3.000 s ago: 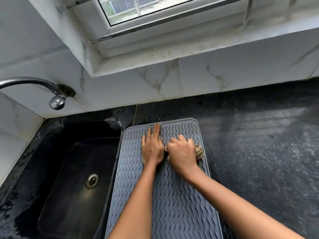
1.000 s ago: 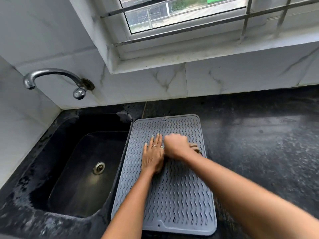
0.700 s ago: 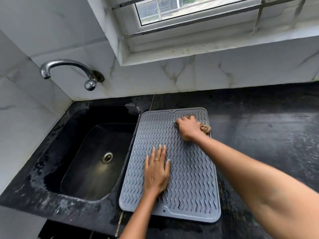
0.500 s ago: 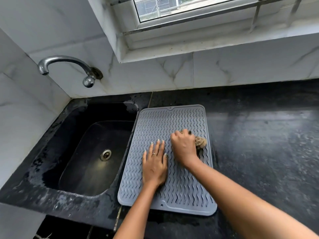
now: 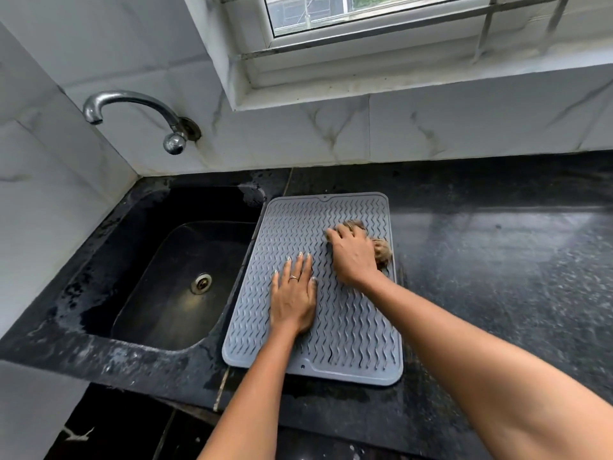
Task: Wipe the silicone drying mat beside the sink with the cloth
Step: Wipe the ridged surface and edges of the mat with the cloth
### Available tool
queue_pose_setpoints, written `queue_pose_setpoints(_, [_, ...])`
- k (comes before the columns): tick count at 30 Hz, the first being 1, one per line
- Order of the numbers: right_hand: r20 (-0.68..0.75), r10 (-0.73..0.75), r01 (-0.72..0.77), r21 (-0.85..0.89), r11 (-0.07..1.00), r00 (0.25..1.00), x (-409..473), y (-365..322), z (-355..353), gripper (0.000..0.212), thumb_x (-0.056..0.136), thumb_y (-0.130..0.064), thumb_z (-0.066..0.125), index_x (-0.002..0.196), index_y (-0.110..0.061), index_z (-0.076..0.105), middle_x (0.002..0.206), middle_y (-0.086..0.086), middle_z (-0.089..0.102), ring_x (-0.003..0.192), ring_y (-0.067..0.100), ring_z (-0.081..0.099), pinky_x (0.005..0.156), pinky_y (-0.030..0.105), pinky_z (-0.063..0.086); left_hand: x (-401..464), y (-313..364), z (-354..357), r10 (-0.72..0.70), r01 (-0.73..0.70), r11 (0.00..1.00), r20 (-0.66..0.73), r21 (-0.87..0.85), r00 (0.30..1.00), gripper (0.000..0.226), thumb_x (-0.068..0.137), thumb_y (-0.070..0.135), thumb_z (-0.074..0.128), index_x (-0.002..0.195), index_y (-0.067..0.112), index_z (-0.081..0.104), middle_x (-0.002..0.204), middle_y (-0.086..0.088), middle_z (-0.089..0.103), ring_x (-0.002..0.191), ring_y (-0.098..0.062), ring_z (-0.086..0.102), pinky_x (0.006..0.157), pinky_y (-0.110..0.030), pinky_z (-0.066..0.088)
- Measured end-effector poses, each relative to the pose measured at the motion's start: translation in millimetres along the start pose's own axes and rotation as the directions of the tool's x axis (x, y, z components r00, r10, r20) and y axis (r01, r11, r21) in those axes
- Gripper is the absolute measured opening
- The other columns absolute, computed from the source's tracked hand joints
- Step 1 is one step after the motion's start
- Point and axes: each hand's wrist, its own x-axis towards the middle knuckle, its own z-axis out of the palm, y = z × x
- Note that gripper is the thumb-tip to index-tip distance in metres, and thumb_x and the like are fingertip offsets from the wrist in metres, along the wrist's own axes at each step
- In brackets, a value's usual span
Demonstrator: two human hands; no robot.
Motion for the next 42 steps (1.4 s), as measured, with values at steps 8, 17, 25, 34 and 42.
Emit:
queue_pose_setpoints(8, [-0.222,-0.109,0.1,-0.052,0.994,0.969,-84.8,-15.2,23.0,0.021,0.066,0.001,0.045,0.067,-0.01,0.063,0.068,0.006,0.065,0.063,0.027,0.056,0.053,0.033,0.043,-0.2,-1.2,-1.4,-0.002,0.002,1.0,-0.013,-0.027,1.0,0.052,0.1,0.036,0.015,0.15,0.031,0.001,0.159,0.009,-0.001,0.148,-0.014,0.0,0.118,-0.038,-0.003])
queue_pose_setpoints(17, [-0.201,-0.033,0.071,0.187,0.98,0.979,-129.6,-30.8,-19.9,0.013,0.065,-0.012,0.071,0.056,-0.021,0.07,0.052,-0.005,0.065,0.049,0.012,0.057,0.048,0.02,0.035,-17.4,1.6,-7.9,0.009,-0.008,1.0,0.059,-0.027,0.998,0.054,0.102,0.041,0.019,0.15,0.03,-0.001,0.16,0.004,-0.006,0.148,-0.019,-0.007,0.117,-0.043,-0.008])
queue_pose_setpoints(25, [0.092,-0.043,0.041,0.021,0.999,0.995,-96.6,-25.2,-9.9,0.04,0.083,-0.002,0.049,0.116,-0.02,0.065,0.121,0.001,0.062,0.112,0.028,0.047,0.086,0.045,0.042,-71.2,-12.0,-7.5,0.048,-0.048,0.999,0.072,0.001,0.996,0.052,0.102,0.039,0.018,0.151,0.031,0.001,0.161,0.003,-0.004,0.148,-0.019,-0.007,0.118,-0.04,-0.007])
queue_pose_setpoints(34, [0.122,-0.185,0.175,0.092,0.98,0.975,-177.5,-45.9,-18.2,0.016,0.069,-0.013,0.061,0.077,-0.018,0.074,0.079,-0.003,0.07,0.081,0.025,0.061,0.061,0.032,0.043,-75.1,-7.1,-16.0,0.032,-0.036,0.999,0.145,0.022,0.989,0.052,0.102,0.041,0.015,0.15,0.033,-0.004,0.16,0.002,-0.008,0.147,-0.02,-0.01,0.117,-0.042,-0.008])
queue_pose_setpoints(42, [0.098,0.048,-0.062,0.144,0.988,0.994,-131.3,-44.2,-21.5,0.033,0.089,-0.007,0.052,0.115,-0.021,0.064,0.121,-0.002,0.061,0.115,0.026,0.047,0.092,0.046,0.039,-102.3,-13.7,-11.7,-0.055,0.058,0.998,0.084,-0.034,0.995,0.05,0.102,0.04,0.017,0.15,0.036,0.003,0.161,0.005,-0.003,0.148,-0.018,-0.006,0.118,-0.043,-0.004])
